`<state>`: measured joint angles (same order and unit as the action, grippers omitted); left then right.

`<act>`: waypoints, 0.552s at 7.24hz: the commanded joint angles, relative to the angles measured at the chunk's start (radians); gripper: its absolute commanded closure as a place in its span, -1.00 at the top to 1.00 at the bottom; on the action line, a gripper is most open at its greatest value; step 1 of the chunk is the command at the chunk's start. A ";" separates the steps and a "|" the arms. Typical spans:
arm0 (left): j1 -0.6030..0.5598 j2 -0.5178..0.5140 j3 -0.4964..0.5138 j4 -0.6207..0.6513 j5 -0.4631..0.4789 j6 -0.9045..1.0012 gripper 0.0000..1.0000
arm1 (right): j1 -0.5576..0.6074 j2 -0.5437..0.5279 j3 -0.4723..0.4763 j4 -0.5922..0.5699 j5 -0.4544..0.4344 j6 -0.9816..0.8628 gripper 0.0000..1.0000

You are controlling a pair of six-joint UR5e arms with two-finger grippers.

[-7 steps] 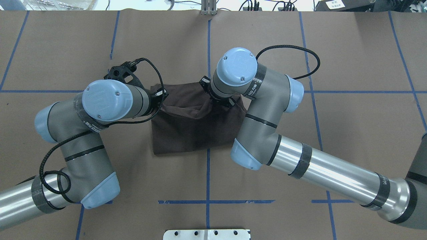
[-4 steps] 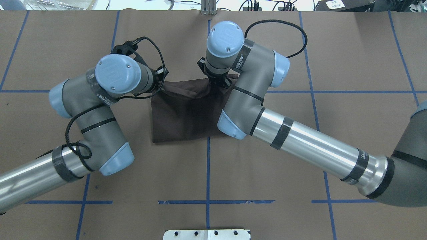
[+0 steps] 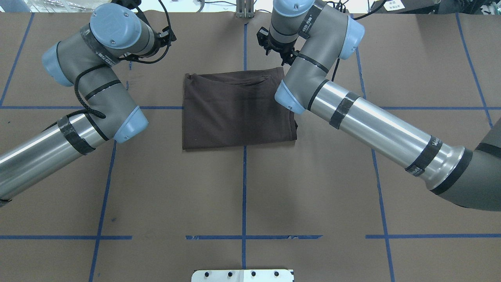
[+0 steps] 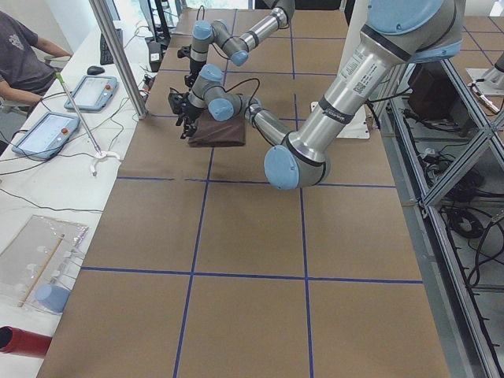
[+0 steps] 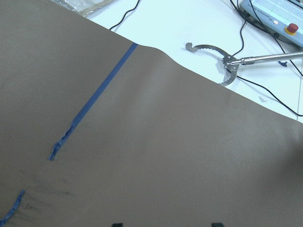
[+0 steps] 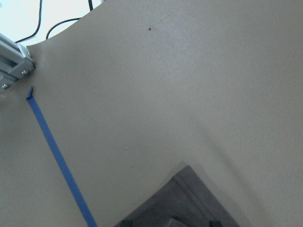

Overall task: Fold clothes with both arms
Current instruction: 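Release the folded shirt and raise both grippers away from it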

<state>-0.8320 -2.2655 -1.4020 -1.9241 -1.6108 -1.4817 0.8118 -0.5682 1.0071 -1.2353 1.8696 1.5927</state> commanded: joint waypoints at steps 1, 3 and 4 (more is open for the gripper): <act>-0.015 0.006 0.000 -0.012 -0.052 0.047 1.00 | 0.035 -0.002 -0.013 -0.001 0.002 -0.110 1.00; -0.086 0.151 -0.129 -0.062 -0.177 0.229 1.00 | 0.171 -0.103 0.066 -0.027 0.148 -0.377 1.00; -0.146 0.231 -0.223 -0.056 -0.275 0.353 1.00 | 0.250 -0.275 0.200 -0.030 0.216 -0.596 1.00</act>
<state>-0.9145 -2.1324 -1.5183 -1.9750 -1.7794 -1.2658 0.9692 -0.6832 1.0820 -1.2571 2.0006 1.2195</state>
